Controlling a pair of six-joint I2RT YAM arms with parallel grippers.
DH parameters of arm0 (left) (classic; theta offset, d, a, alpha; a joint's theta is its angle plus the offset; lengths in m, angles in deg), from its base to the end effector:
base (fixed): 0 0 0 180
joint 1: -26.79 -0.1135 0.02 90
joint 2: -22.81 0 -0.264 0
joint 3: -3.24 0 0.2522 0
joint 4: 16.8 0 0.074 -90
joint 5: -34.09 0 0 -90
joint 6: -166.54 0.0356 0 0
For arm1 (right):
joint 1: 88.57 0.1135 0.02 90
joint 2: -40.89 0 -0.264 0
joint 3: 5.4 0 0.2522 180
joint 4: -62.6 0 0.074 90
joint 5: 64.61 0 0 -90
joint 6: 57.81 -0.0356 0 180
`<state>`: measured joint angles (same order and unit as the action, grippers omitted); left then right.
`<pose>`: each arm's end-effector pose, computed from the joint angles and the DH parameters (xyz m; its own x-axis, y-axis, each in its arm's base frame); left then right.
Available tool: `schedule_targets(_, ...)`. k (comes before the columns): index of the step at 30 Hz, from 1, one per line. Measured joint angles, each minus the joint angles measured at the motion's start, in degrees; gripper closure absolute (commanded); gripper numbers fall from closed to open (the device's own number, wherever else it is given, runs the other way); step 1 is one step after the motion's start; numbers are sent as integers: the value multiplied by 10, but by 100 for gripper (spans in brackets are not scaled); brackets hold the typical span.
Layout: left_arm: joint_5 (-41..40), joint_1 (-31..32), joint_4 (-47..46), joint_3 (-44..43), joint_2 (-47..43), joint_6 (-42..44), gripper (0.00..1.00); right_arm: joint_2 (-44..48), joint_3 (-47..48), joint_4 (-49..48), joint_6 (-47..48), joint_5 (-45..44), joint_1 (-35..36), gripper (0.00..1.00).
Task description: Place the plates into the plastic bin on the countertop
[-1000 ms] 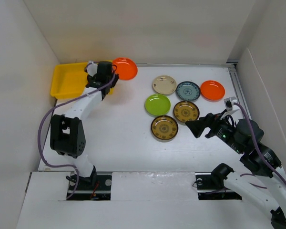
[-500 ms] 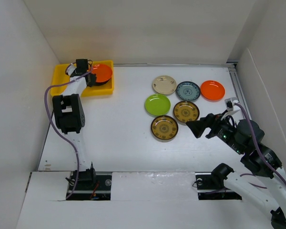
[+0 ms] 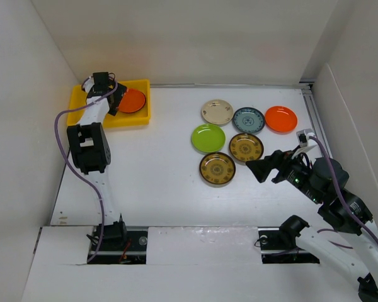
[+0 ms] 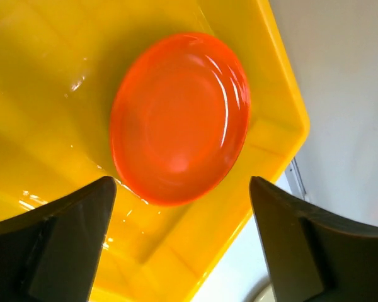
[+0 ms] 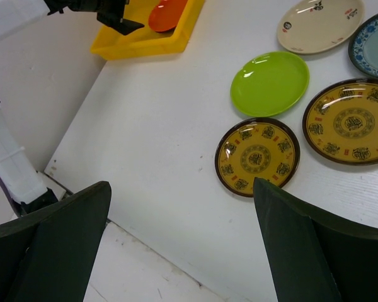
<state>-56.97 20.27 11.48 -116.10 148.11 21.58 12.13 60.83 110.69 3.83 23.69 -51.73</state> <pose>0.5106 0.0590 0.2411 -0.2156 -0.8486 -0.4832 -0.5316 0.5170 -0.6709 0.0778 0.0570 0.3738 -0.4034 0.2911 -0.8675 -0.4368 0.7718 0.4621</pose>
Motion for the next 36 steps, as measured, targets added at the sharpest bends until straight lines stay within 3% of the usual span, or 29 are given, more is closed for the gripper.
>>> schedule_targets(2, 8, 0, 2, 0, 0, 1, 0, 0, 0, 0, 0, 0, 0, 0)
schedule_targets(7, 25, 4, -2, 26, -19, 17, 0, 0, 2, 2, -2, 0, 0, 0)
schedule_targets(11, 23, 32, -21, 131, -115, 50, 0, -1, 5, 4, -1, -12, 0, 0)
schedule_targets(15, 26, 141, -81, 252, -240, 92, 0, -7, 7, 4, -1, -24, 0, 0)
schedule_targets(18, 62, 245, -174, 341, -286, 115, 0, -14, 7, 4, -1, -25, 0, 0)
schedule_targets(21, 120, 298, -257, 435, -277, 123, 0, -18, 7, 5, -1, -21, 0, 0)
schedule_targets(25, 167, 285, -315, 506, -214, 119, 0, -18, 7, 5, -1, -13, 0, 0)
schedule_targets(28, 186, 271, -361, 509, -215, 125, 0, -13, 7, 5, -1, -11, 0, 0)
schedule_targets(31, 200, 271, -378, 509, -201, 130, 5, -7, 7, 5, -1, -8, 0, 0)
schedule_targets(36, 229, 273, -421, 479, -150, 129, 24, -5, 7, 4, -2, -7, 0, 0)
